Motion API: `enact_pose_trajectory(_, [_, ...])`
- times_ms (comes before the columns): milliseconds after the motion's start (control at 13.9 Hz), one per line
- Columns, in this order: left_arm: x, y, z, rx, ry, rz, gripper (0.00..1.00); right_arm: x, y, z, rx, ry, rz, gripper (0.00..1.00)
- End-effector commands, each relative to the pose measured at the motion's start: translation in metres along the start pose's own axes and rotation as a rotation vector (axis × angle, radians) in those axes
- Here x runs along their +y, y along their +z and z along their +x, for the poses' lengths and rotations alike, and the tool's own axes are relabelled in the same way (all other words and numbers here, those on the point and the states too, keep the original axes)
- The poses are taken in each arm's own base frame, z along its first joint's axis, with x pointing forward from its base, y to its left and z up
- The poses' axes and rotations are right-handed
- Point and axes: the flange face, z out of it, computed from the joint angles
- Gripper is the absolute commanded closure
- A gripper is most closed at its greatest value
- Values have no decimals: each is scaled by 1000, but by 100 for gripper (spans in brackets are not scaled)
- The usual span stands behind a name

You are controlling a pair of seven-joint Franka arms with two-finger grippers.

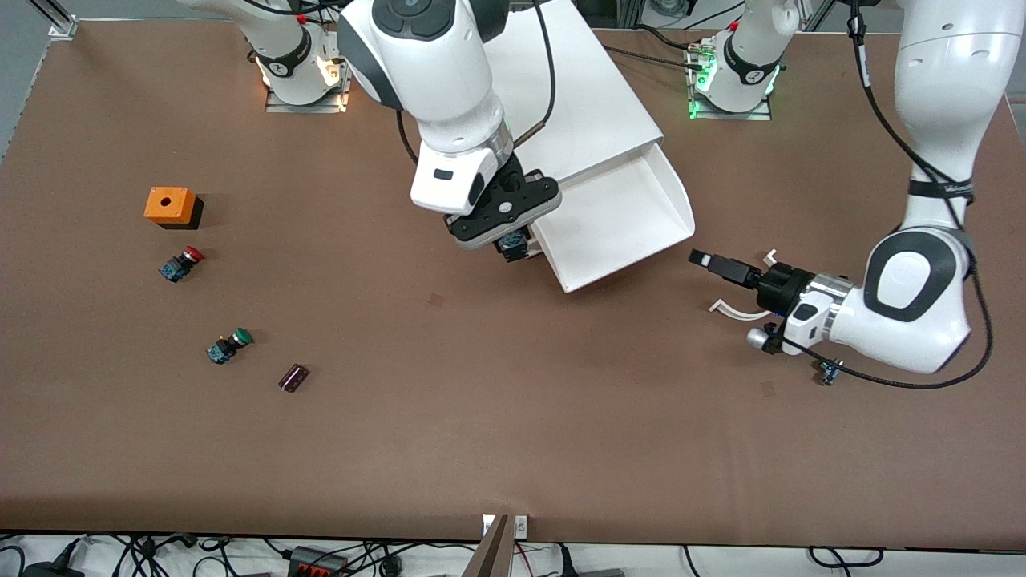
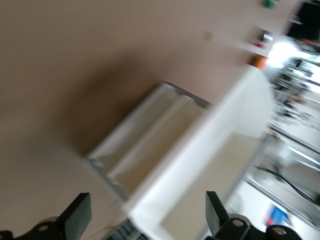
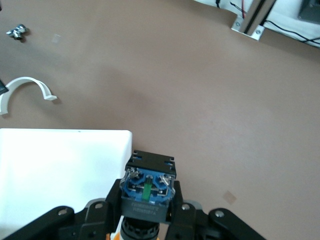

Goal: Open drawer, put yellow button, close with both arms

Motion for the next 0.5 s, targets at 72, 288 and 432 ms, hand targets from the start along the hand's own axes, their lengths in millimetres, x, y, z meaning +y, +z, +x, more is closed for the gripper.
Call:
enact_pose_trajectory(72, [3,-39,-2,101,-142,290,0,-44,13,0,76,28,36,100])
enact_pose_trajectory(288, [18,-70,-14,213,-222,495,0,-74,44,-5,94,36,50,100])
enact_pose_trajectory(432, [29,-88,-21,333,-241,547,0,-89,68,-10,89,26,50,100])
